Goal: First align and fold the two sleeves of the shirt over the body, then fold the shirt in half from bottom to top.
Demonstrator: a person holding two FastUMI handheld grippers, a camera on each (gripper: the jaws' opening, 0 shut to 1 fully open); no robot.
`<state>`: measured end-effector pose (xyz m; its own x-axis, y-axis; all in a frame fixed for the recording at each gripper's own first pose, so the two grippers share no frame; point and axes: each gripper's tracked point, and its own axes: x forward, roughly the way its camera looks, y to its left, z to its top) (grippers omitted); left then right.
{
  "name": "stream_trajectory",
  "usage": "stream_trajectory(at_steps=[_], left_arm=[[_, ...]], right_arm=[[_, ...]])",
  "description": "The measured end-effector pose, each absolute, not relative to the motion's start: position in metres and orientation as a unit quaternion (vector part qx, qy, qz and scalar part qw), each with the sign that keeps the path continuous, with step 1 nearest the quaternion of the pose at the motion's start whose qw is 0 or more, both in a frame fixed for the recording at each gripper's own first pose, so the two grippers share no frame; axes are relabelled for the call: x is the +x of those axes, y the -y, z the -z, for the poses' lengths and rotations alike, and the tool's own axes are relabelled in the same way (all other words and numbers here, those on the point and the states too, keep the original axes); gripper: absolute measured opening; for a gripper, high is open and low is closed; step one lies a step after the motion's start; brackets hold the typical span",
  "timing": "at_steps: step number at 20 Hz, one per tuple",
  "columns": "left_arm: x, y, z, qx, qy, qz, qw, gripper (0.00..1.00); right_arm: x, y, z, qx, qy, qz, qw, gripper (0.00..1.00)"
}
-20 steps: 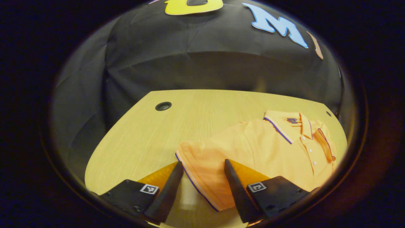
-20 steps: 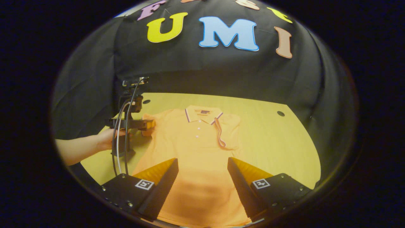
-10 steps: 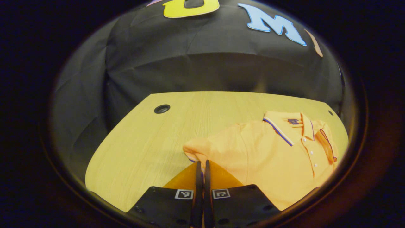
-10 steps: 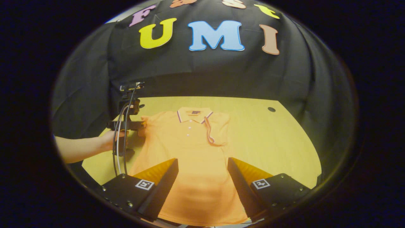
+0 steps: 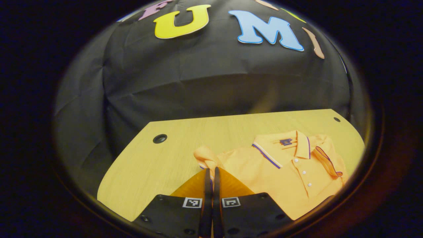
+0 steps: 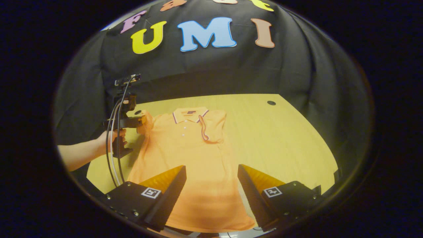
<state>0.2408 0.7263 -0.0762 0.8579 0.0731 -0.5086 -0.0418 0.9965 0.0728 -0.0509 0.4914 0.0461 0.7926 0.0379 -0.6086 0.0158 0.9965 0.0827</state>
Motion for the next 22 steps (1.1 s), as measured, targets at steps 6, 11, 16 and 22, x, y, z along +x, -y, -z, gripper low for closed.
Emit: stream_trajectory(at_steps=[6, 11, 16, 22], left_arm=[[0.242, -0.676, 0.084, 0.074, -0.275, 0.023, 0.958, 0.11], [0.232, -0.662, 0.089, 0.073, -0.289, 0.037, 0.954, 0.34], [0.205, -0.660, 0.080, 0.048, -0.289, 0.039, 0.955, 0.85], [0.148, -0.663, 0.066, 0.023, -0.291, 0.029, 0.956, 0.96]], right_arm=[[-0.058, -0.483, -0.043, 0.045, -0.321, -0.003, 0.946, 0.97], [-0.063, -0.477, -0.038, 0.055, -0.321, 0.006, 0.946, 0.97], [-0.077, -0.471, -0.035, 0.065, -0.316, 0.002, 0.947, 0.97], [-0.099, -0.470, -0.017, 0.061, -0.327, -0.016, 0.943, 0.96]])
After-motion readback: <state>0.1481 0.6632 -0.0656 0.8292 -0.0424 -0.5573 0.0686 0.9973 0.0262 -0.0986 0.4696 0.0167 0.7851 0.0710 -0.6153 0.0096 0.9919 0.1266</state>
